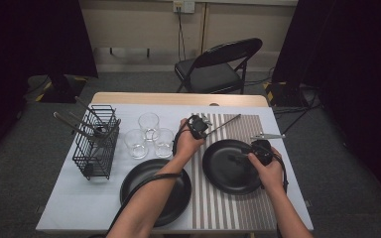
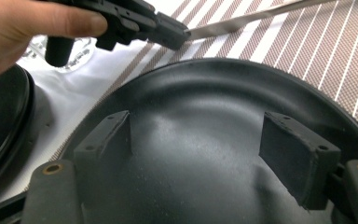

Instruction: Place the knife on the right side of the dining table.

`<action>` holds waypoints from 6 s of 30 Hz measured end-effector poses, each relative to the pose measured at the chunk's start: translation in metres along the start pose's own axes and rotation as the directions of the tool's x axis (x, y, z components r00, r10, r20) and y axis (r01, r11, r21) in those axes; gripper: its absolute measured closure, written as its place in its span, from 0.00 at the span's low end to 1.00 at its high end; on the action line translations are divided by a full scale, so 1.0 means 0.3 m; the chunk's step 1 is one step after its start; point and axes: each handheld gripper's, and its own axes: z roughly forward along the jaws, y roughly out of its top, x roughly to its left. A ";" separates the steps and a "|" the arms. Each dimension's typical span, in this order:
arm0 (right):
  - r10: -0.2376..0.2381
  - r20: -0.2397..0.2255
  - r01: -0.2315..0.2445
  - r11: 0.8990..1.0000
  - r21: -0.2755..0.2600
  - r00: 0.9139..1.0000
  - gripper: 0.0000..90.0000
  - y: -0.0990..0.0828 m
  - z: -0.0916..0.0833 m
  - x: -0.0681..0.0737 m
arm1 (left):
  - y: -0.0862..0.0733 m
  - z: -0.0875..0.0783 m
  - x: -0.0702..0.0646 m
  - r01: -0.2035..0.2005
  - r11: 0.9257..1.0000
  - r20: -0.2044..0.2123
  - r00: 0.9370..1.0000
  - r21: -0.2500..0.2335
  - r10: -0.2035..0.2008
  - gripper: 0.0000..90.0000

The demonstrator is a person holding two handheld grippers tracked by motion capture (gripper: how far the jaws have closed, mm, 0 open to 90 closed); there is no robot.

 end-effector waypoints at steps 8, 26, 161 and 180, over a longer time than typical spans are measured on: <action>0.010 0.001 -0.010 1.000 -0.006 1.000 0.27 -0.006 -0.003 -0.003 | -0.001 -0.004 -0.001 -0.004 1.000 0.001 1.000 -0.001 0.004 0.97; 0.010 0.014 -0.010 1.000 0.000 1.000 0.27 -0.009 -0.009 -0.017 | 0.001 -0.013 -0.007 -0.015 1.000 -0.010 1.000 -0.001 0.015 0.89; -0.045 0.131 0.037 0.997 0.065 0.990 0.28 0.141 0.071 -0.027 | -0.234 -0.503 -0.139 0.089 0.993 0.348 0.936 -0.078 -0.057 0.23; -0.041 0.145 0.032 0.997 0.066 0.989 0.29 0.164 0.098 -0.029 | -0.312 -0.558 -0.154 0.075 0.994 0.362 0.931 -0.082 -0.040 0.23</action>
